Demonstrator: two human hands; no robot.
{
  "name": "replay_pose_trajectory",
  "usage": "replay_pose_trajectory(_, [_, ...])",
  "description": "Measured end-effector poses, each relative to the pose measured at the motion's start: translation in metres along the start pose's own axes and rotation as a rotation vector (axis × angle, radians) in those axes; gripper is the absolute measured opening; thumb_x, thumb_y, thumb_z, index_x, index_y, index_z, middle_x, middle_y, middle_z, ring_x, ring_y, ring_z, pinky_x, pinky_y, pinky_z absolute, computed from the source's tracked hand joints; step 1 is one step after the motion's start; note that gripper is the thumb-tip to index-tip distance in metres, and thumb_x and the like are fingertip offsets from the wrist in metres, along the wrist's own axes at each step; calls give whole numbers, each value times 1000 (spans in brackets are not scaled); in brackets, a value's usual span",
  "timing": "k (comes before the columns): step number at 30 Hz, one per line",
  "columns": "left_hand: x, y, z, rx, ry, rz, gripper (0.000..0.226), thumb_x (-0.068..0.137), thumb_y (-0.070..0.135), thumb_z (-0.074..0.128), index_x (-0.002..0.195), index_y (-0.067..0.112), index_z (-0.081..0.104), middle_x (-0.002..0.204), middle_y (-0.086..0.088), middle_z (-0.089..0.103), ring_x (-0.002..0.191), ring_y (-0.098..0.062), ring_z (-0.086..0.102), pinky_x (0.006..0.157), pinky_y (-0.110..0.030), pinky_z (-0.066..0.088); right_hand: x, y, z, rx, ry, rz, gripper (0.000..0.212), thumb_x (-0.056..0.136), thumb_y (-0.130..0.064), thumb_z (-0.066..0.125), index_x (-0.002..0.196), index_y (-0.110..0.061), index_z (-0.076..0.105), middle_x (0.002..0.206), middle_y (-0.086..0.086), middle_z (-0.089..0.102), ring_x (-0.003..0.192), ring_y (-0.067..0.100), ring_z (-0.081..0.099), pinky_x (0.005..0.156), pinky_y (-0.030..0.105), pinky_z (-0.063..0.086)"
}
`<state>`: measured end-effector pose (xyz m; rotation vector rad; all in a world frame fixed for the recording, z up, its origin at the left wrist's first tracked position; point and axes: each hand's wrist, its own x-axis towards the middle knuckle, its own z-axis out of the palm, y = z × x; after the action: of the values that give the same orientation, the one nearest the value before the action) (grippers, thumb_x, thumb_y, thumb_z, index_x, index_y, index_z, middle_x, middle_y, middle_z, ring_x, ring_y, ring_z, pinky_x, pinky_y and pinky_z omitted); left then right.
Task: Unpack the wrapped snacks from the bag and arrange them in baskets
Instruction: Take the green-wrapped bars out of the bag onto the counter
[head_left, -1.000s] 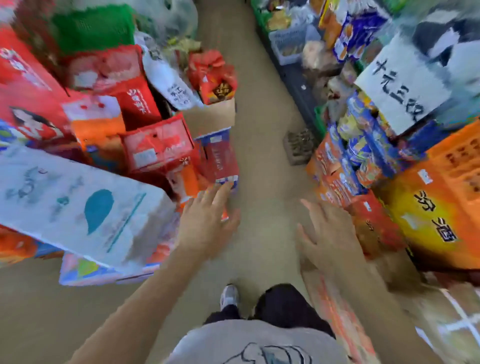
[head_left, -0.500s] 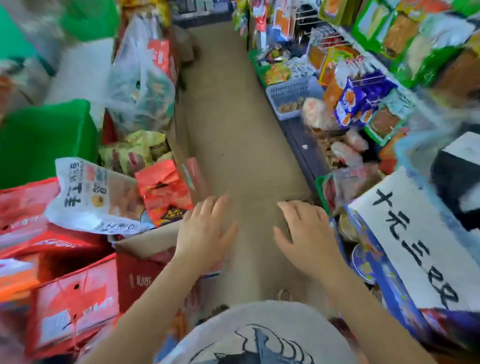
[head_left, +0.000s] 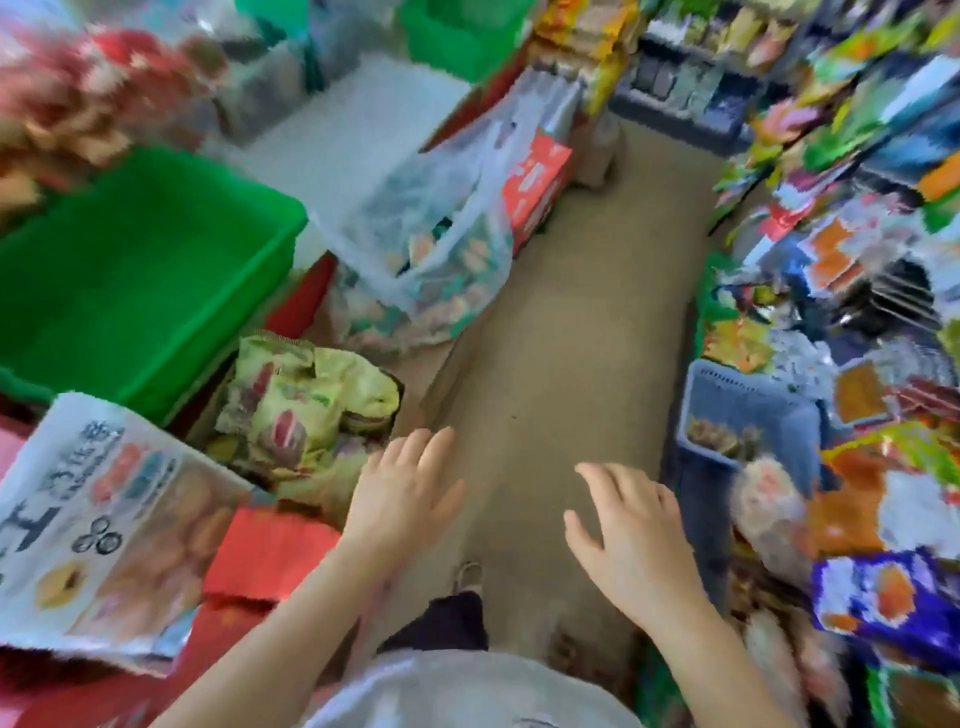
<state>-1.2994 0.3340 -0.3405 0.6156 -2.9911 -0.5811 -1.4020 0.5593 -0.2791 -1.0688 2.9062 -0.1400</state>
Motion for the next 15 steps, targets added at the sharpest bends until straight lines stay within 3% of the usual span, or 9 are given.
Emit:
replay_pose_trajectory(3, [68,-3,-20,5,28,-81,64,91,55,40,145,20,44,138,-2,54,119,-28,57,92,-43,48,88,22,-18,-32,-22,-83,43,85,-34,70,122,-14,62,113,6,65,105,29,63,88,46,49])
replay_pose_trajectory(8, [148,-18,-56,-2,182,-232,64,90,55,38,141,19,49,133,-3,58,118,-28,57,88,-42,51,222,18,-33,6,-41,-240,51,85,-43,44,120,-12,64,109,7,65,101,31,63,86,45,50])
replay_pose_trajectory(12, [198,-44,-57,-1,229,-399,62,88,53,41,138,19,52,129,-2,60,118,-27,57,86,-41,53,342,-5,-20,17,-75,-480,50,86,-43,45,122,-13,62,110,4,64,103,28,61,87,44,49])
replay_pose_trajectory(15, [238,-63,-39,16,231,-515,62,89,53,39,139,19,52,133,-1,57,122,-26,53,92,-42,51,434,-27,1,11,-164,-617,48,92,-40,49,132,-15,56,121,3,60,114,28,55,95,44,43])
